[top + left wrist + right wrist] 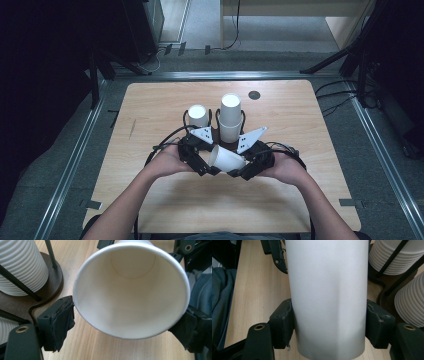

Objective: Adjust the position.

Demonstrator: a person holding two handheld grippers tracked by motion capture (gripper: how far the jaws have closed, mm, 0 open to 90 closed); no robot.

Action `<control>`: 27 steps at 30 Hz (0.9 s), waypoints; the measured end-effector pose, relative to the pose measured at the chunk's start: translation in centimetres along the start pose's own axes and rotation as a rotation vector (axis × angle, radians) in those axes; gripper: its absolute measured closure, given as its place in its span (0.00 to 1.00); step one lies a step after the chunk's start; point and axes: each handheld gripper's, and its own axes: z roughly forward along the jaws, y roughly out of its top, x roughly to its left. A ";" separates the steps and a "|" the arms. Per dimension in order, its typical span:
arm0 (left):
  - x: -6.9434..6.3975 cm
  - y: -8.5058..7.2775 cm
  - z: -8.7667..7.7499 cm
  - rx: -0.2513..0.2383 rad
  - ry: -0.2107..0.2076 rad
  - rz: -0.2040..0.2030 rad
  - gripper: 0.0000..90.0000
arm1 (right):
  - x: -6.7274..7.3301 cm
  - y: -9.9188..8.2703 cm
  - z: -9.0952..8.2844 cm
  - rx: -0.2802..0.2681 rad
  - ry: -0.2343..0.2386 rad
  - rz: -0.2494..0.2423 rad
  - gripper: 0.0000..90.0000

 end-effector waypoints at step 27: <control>-0.1 -0.6 -0.5 -0.153 -0.099 -0.062 0.31 | 0.0 0.1 -0.2 -0.050 0.072 0.040 0.36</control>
